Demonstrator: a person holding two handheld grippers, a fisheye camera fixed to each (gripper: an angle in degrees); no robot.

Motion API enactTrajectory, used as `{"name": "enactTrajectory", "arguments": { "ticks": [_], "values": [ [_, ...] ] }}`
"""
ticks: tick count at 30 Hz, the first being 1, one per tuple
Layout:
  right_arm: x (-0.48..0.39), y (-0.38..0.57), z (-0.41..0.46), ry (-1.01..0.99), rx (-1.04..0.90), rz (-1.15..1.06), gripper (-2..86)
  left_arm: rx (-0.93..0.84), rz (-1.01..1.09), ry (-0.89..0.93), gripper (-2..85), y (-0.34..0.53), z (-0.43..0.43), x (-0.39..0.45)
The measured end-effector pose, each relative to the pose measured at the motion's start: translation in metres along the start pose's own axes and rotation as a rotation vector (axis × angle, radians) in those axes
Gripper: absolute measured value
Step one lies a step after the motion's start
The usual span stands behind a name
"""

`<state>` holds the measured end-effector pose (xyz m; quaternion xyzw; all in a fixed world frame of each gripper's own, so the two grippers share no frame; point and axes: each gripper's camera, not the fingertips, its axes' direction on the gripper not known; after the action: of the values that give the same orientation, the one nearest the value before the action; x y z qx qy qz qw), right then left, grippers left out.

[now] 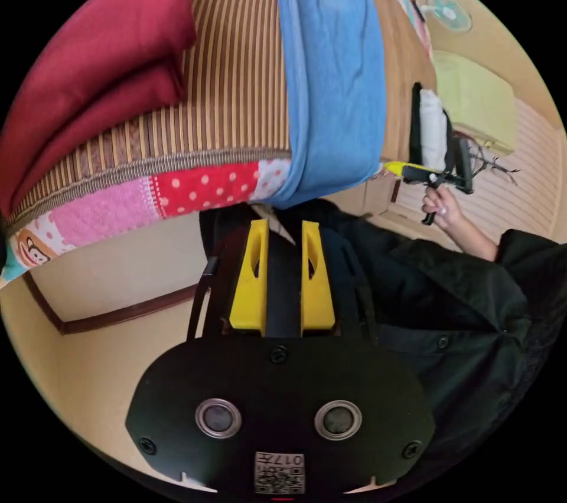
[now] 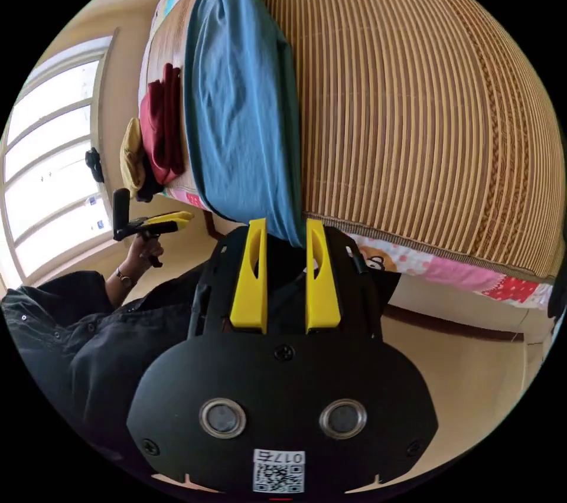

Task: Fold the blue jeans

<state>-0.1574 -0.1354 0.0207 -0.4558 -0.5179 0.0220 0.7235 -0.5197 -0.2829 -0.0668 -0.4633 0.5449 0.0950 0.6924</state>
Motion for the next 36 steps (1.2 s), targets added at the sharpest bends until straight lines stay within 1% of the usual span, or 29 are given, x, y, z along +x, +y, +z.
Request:
{"name": "enactTrajectory", "arguments": {
  "ticks": [1, 2, 4, 6, 8, 10, 11, 12, 13, 15, 16, 18, 21, 23, 25, 27, 30, 33, 35, 36],
  "values": [
    [0.004, -0.005, -0.009, -0.030, 0.032, 0.012, 10.8, 0.071, -0.009, 0.032, 9.7, -0.016, -0.012, -0.003],
    [0.010, -0.017, -0.024, -0.088, 0.084, 0.028, 11.6, 0.097, -0.012, 0.038, 10.0, -0.025, -0.016, -0.004],
    [0.017, -0.035, -0.038, -0.169, 0.114, 0.029, 12.8, 0.140, 0.011, 0.024, 12.6, -0.065, -0.022, -0.006],
    [0.022, -0.058, -0.041, -0.247, 0.083, 0.011, 14.0, 0.133, 0.023, 0.012, 13.5, -0.091, -0.016, -0.007],
    [0.018, -0.067, -0.041, -0.268, 0.050, -0.022, 14.0, 0.092, 0.009, 0.004, 13.4, -0.110, -0.002, -0.009],
    [0.013, -0.072, -0.041, -0.306, 0.025, -0.057, 14.0, 0.108, -0.002, -0.098, 11.4, -0.111, 0.003, -0.009],
    [0.010, -0.073, -0.040, -0.356, 0.011, -0.077, 14.1, 0.119, -0.001, -0.089, 10.7, -0.109, 0.003, -0.010],
    [0.009, -0.074, -0.040, -0.392, -0.004, -0.085, 14.2, 0.142, -0.016, -0.034, 11.3, -0.104, 0.003, -0.016],
    [0.008, -0.073, -0.041, -0.399, -0.008, -0.086, 14.2, 0.167, -0.038, 0.031, 12.1, -0.098, 0.002, -0.023],
    [0.003, -0.064, -0.045, -0.381, -0.013, -0.090, 14.0, 0.197, -0.066, 0.103, 13.2, -0.090, 0.002, -0.032],
    [0.003, -0.060, -0.047, -0.381, -0.011, -0.091, 13.9, 0.190, -0.073, 0.160, 13.4, -0.088, 0.008, -0.035],
    [0.002, -0.042, -0.054, -0.393, -0.007, -0.083, 14.3, 0.149, -0.059, 0.203, 13.5, -0.084, 0.024, -0.031],
    [0.001, -0.014, -0.059, -0.353, -0.023, -0.094, 14.4, 0.155, -0.053, 0.109, 12.4, -0.069, 0.040, -0.017],
    [0.002, 0.003, -0.060, -0.340, -0.031, -0.099, 14.3, 0.189, -0.086, 0.098, 11.9, -0.063, 0.042, -0.019],
    [0.004, 0.017, -0.061, -0.349, -0.025, -0.096, 14.2, 0.259, -0.104, 0.070, 11.9, -0.063, 0.038, -0.021],
    [0.006, 0.027, -0.059, -0.378, 0.001, -0.081, 13.9, 0.272, -0.098, 0.060, 11.7, -0.074, 0.037, -0.023],
    [0.002, 0.027, -0.051, -0.396, 0.020, -0.074, 12.5, 0.252, -0.096, 0.063, 10.4, -0.097, 0.039, -0.029],
    [-0.006, 0.033, -0.034, -0.354, -0.030, -0.084, 8.2, 0.187, -0.106, -0.044, 4.8, -0.107, 0.044, -0.035],
    [-0.006, 0.044, -0.024, -0.342, -0.085, -0.086, 5.5, 0.160, -0.119, 0.021, 2.4, -0.105, 0.043, -0.046],
    [-0.006, 0.057, -0.024, -0.383, -0.086, -0.105, 4.4, 0.126, -0.123, 0.106, 1.2, -0.103, 0.044, -0.054]
  ]
}}
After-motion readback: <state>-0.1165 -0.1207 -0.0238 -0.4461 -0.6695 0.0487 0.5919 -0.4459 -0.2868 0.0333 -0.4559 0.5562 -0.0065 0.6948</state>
